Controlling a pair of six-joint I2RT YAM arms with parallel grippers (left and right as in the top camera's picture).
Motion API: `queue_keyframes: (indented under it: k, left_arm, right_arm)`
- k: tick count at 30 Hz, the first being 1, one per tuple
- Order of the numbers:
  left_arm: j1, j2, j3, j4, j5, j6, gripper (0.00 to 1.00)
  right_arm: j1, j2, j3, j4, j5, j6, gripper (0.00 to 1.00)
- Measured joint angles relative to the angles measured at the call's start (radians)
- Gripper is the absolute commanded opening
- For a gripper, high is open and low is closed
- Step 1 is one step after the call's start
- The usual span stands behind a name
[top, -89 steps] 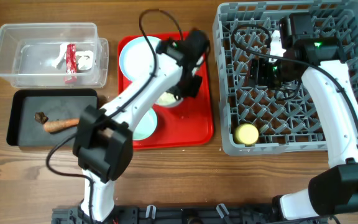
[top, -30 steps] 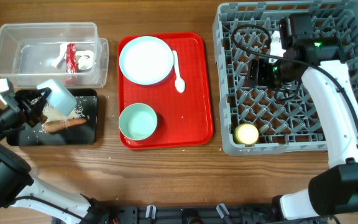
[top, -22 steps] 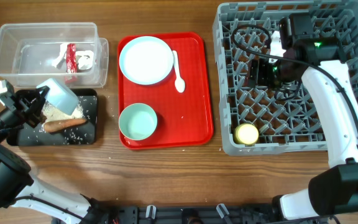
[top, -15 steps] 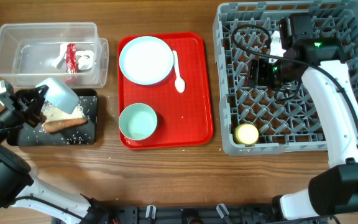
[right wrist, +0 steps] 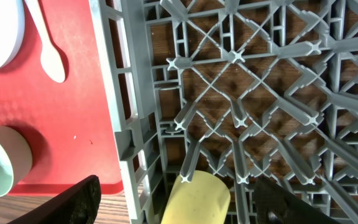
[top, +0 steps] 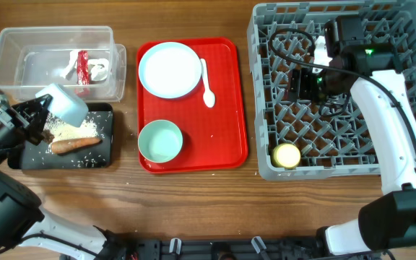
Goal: Sort waste into correct bins and load items into the dishwasher rack
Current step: 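Tip the rice bowl over the black tray to dump the rice, then carry the empty light-blue bowl back toward the red tray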
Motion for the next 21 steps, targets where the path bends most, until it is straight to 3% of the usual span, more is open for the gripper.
queue_keyframes:
  k: [3, 7, 11, 14, 16, 18, 21]
  left_arm:
    - [-0.039, -0.017, 0.000, 0.001, 0.000, 0.021, 0.04]
    - [-0.198, -0.069, 0.054, 0.008, 0.000, 0.045, 0.04]
    - [-0.373, -0.076, 0.166, 0.232, 0.005, -0.045, 0.04]
    - [-0.513, -0.080, 0.196, 0.637, -0.012, -0.319, 0.04]
    - [-0.633, -0.080, 0.204, 0.930, -0.111, -0.629, 0.04]
    - [-0.763, -0.080, 0.205, 1.120, -0.247, -0.874, 0.04]
    - [-0.968, -0.080, 0.207, 1.165, -0.474, -1.054, 0.04]
  right_arm:
    - [0.000, 0.000, 0.000, 0.000, 0.000, 0.000, 0.80]
    - [0.000, 0.000, 0.000, 0.003, 0.000, 0.000, 0.80]
    - [0.000, 0.000, 0.000, 0.005, 0.000, 0.000, 0.80]
    - [0.000, 0.000, 0.000, 0.007, 0.000, 0.000, 0.80]
    - [0.000, 0.000, 0.000, 0.008, 0.000, 0.000, 0.80]
    - [0.000, 0.000, 0.000, 0.003, 0.000, 0.000, 0.80]
    - [0.000, 0.000, 0.000, 0.000, 0.000, 0.000, 0.80]
